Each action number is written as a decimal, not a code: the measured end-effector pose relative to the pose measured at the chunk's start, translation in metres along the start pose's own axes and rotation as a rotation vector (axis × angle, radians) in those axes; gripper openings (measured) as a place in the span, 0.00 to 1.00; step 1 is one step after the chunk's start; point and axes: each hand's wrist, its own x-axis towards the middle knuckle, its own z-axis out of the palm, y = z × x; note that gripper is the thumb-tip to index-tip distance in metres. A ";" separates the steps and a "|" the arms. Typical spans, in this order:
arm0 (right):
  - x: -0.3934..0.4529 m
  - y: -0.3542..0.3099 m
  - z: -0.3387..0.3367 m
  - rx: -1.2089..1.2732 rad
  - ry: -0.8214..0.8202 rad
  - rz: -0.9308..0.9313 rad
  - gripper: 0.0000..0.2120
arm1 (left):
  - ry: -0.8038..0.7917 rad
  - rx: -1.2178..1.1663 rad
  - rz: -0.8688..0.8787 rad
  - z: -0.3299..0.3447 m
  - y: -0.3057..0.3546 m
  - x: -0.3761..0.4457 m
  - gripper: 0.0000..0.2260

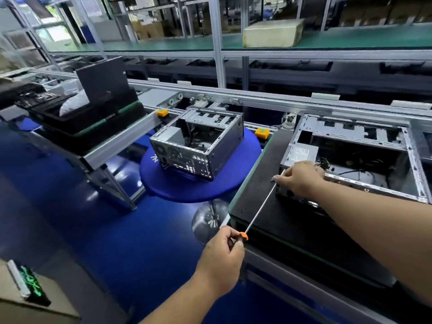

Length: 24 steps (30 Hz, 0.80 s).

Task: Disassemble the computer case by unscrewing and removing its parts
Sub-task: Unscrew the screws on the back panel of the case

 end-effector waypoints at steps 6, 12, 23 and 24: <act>0.009 0.019 0.009 -0.044 -0.002 -0.081 0.21 | 0.081 0.080 -0.037 0.031 0.014 -0.007 0.05; 0.010 0.030 0.017 -0.018 0.033 -0.141 0.22 | 0.146 0.156 -0.036 0.047 0.020 -0.011 0.04; 0.008 0.040 0.024 0.143 0.143 -0.222 0.19 | 0.258 0.486 0.069 0.056 0.032 -0.021 0.02; 0.007 0.041 0.025 0.160 0.140 -0.227 0.19 | 0.283 0.564 0.114 0.057 0.034 -0.022 0.02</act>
